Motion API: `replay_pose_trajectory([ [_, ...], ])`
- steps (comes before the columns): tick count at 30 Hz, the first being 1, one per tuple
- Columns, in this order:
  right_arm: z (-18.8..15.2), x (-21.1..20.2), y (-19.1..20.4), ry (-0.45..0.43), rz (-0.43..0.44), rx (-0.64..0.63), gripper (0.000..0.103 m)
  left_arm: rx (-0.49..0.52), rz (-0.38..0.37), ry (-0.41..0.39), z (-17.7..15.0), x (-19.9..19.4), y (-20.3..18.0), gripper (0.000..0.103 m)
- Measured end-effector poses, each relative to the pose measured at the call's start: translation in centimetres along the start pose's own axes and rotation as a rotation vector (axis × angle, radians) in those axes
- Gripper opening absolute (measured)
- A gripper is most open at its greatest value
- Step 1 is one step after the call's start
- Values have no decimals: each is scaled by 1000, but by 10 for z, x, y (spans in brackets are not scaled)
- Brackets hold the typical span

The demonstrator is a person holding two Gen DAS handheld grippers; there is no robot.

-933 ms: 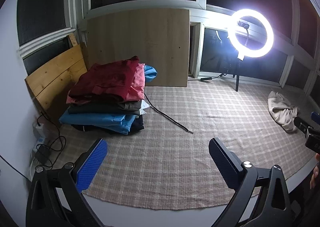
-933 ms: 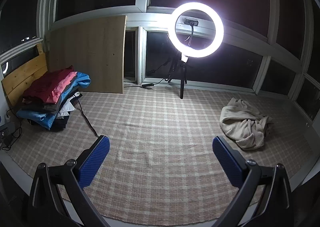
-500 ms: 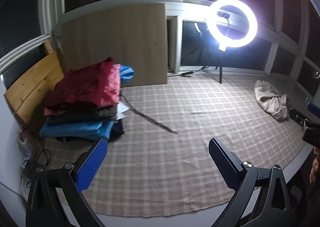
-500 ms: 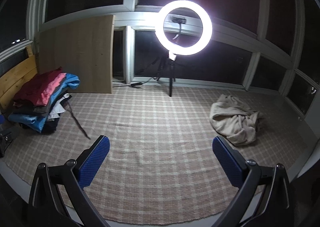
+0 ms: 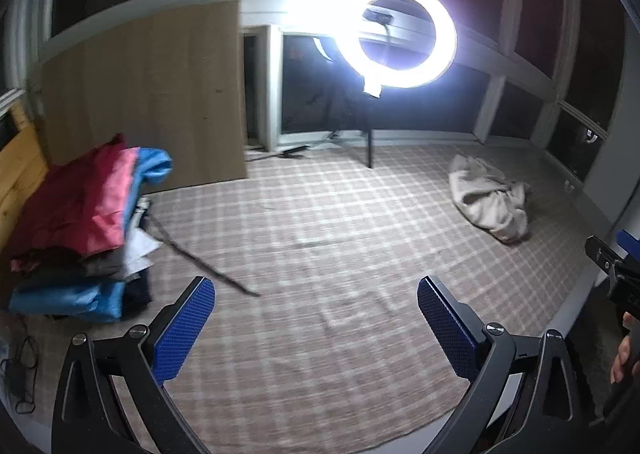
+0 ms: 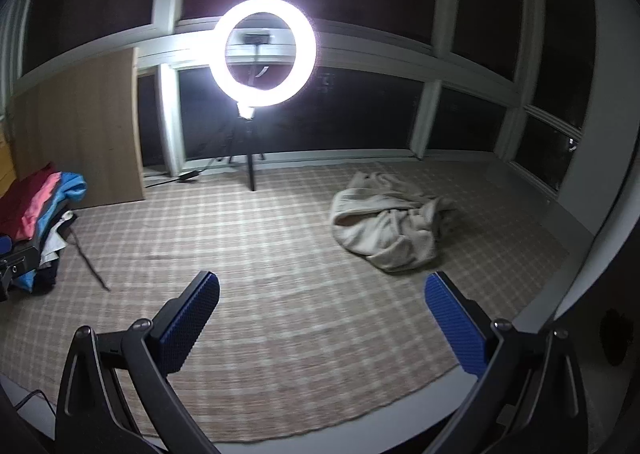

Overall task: Fold clothes
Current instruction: 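Carry both open grippers toward the crumpled cream sweater on the rug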

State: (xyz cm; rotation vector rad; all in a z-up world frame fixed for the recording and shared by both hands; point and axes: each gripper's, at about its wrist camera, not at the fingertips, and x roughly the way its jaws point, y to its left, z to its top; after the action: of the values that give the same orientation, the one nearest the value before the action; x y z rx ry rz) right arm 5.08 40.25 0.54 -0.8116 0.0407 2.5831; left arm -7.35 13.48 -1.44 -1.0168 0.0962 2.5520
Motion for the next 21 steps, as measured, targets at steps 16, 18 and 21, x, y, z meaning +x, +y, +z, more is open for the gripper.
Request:
replay_pose_trajectory([
  [16,29,102,-155,79,-61,120,103,129,-87,4,97,80,-126,102],
  [18,40,121,-178,70,-66,124,103,148,-110,-4,112,93,-147,102],
  [21,52,155,-205,68,-73,106,103,203,-158,12,129,122,-187,102],
])
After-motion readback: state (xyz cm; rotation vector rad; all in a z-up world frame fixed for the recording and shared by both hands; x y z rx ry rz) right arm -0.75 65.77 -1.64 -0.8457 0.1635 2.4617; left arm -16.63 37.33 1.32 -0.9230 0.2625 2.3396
